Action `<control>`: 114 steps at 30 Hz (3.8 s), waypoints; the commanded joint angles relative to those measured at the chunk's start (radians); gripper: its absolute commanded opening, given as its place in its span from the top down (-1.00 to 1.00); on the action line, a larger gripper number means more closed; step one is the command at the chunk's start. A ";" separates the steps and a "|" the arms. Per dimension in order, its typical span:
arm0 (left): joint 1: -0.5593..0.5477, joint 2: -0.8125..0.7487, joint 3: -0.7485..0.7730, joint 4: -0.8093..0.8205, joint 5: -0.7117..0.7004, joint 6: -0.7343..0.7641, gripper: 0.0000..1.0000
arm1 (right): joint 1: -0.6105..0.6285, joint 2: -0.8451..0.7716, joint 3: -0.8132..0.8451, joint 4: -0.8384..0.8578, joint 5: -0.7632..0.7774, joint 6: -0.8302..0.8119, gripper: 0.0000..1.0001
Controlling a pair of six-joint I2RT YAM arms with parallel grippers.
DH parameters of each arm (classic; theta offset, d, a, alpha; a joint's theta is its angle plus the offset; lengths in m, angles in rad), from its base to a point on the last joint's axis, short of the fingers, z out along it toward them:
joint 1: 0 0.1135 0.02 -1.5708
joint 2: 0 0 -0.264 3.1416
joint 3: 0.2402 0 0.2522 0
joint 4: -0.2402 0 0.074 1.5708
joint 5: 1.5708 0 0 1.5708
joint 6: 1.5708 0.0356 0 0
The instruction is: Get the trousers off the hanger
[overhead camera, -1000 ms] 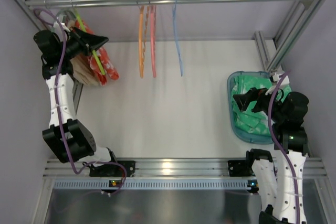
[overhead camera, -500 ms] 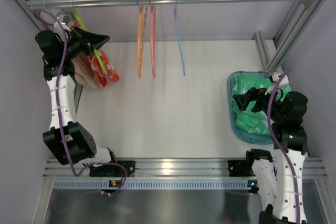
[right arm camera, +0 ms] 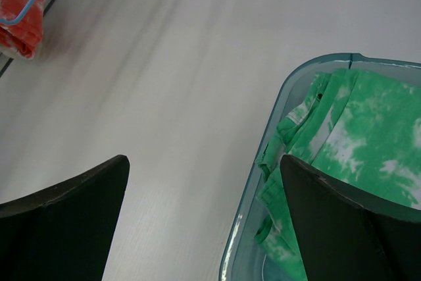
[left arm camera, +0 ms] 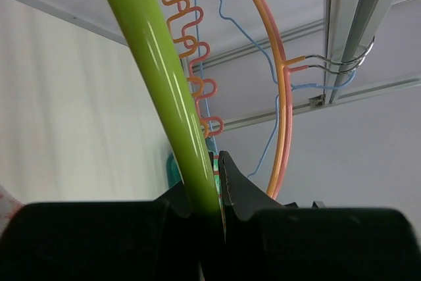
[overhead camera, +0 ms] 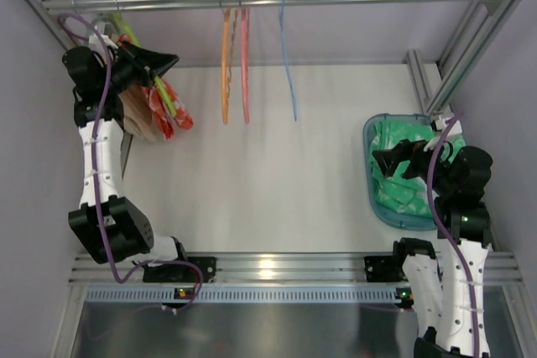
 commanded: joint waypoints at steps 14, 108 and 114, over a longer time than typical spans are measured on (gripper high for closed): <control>-0.120 -0.122 -0.025 0.522 0.207 0.625 1.00 | -0.006 -0.002 0.006 0.012 -0.009 -0.013 -0.99; -0.178 -0.253 -0.068 -0.005 -0.233 0.332 -0.97 | -0.006 -0.012 0.013 -0.008 0.008 -0.025 -0.99; -0.082 -0.247 -0.075 -0.144 -0.145 0.216 -0.97 | -0.006 -0.018 0.004 -0.005 0.005 -0.024 -0.99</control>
